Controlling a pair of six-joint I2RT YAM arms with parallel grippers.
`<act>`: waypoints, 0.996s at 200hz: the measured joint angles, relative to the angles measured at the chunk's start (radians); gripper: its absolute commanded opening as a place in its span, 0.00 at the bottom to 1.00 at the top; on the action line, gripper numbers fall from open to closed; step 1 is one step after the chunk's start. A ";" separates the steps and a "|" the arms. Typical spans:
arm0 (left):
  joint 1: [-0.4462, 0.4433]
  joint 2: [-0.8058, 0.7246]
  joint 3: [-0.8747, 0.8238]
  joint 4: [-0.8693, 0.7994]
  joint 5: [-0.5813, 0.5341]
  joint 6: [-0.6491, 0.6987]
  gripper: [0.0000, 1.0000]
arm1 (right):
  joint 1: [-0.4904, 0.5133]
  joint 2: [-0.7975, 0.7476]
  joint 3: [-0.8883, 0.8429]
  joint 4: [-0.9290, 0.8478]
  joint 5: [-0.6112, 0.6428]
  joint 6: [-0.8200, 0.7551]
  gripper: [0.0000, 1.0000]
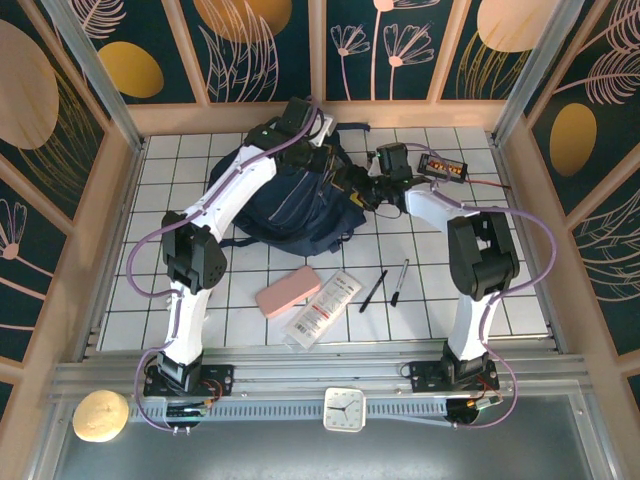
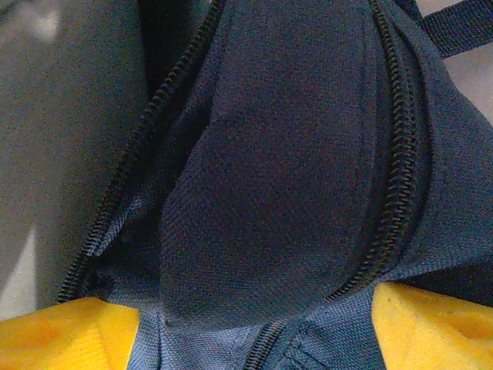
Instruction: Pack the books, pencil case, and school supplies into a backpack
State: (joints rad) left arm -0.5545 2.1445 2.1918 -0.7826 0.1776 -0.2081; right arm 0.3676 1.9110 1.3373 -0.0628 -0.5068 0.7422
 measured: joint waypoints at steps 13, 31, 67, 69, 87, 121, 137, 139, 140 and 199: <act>0.005 -0.007 0.000 0.002 0.011 -0.005 0.00 | 0.014 0.026 0.048 -0.034 0.022 -0.010 0.42; 0.021 -0.018 0.000 0.008 0.031 -0.022 0.00 | 0.039 0.073 0.116 -0.069 0.065 -0.056 0.00; 0.076 -0.048 0.000 0.008 0.062 -0.053 0.00 | 0.061 0.099 0.087 -0.075 0.145 -0.117 0.00; 0.080 -0.050 0.000 0.007 0.063 -0.055 0.00 | 0.060 0.099 0.082 -0.075 0.148 -0.121 0.00; 0.106 -0.068 0.000 -0.008 0.069 -0.056 0.00 | 0.057 0.099 0.039 -0.060 0.166 -0.141 0.00; 0.156 -0.125 -0.001 -0.042 0.070 -0.056 0.00 | 0.045 0.098 -0.046 -0.023 0.169 -0.162 0.00; 0.197 -0.160 -0.005 -0.048 0.069 -0.056 0.00 | 0.039 0.095 -0.078 0.004 0.166 -0.164 0.00; 0.201 -0.164 -0.006 -0.046 0.067 -0.055 0.00 | 0.039 0.095 -0.080 0.007 0.166 -0.164 0.00; 0.205 -0.167 -0.006 -0.043 0.065 -0.056 0.00 | 0.038 0.094 -0.083 0.010 0.166 -0.164 0.00; 0.355 -0.370 -0.062 0.034 0.002 -0.032 0.00 | 0.024 0.091 -0.127 0.080 0.142 -0.156 0.00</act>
State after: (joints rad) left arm -0.1993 1.7748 2.1296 -0.7483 0.1799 -0.2405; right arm 0.3916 2.0018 1.2106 0.0170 -0.3645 0.5858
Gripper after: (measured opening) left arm 0.059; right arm 0.061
